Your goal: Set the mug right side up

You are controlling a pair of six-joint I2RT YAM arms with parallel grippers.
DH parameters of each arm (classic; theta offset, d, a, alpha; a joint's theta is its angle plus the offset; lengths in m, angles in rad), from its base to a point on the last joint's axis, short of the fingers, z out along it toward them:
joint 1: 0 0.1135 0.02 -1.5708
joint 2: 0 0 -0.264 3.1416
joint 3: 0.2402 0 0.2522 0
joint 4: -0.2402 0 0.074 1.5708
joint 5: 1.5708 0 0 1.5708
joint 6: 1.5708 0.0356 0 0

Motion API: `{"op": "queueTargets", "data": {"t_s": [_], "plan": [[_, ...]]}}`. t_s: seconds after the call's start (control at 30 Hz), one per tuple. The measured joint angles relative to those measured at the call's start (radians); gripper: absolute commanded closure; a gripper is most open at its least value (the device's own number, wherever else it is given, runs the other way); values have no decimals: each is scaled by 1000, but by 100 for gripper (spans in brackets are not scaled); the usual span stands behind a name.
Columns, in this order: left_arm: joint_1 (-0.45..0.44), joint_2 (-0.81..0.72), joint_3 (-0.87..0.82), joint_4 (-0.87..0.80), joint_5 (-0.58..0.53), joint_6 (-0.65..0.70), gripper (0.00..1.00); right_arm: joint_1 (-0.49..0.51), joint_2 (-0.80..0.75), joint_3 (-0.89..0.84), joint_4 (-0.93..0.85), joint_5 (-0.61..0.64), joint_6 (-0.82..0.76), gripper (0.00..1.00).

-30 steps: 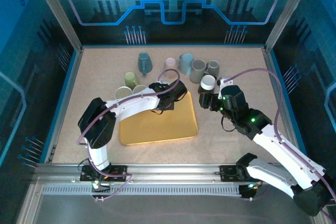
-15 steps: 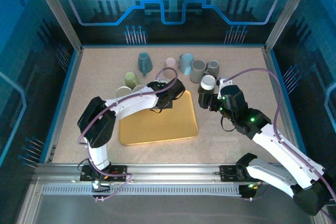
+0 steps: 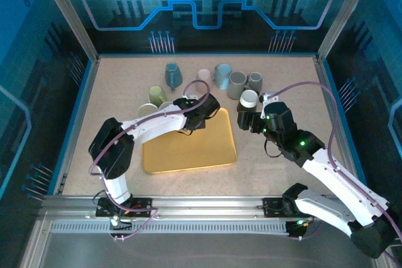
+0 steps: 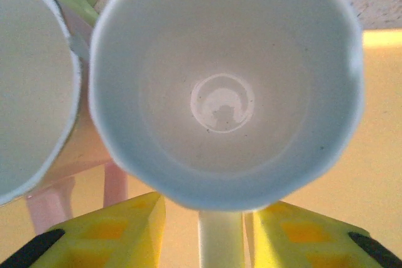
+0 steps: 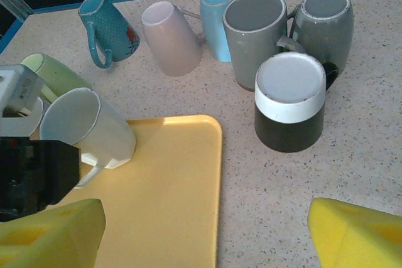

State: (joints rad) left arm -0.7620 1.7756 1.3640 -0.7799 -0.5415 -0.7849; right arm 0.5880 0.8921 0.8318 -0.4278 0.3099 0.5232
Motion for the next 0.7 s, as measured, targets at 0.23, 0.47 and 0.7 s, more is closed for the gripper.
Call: {"op": "queueTargets", "data": {"t_s": [0.23, 0.47, 0.7], "plan": [[-24, -89, 0, -1, 25, 5, 60, 0, -13, 0, -10, 0, -3, 15], [-58, -186, 108, -49, 61, 127, 44, 0, -23, 8, -29, -3, -35, 15], [78, -233, 255, -22, 171, 343, 23, 0, -14, 9, -21, -40, -45, 16]]}}
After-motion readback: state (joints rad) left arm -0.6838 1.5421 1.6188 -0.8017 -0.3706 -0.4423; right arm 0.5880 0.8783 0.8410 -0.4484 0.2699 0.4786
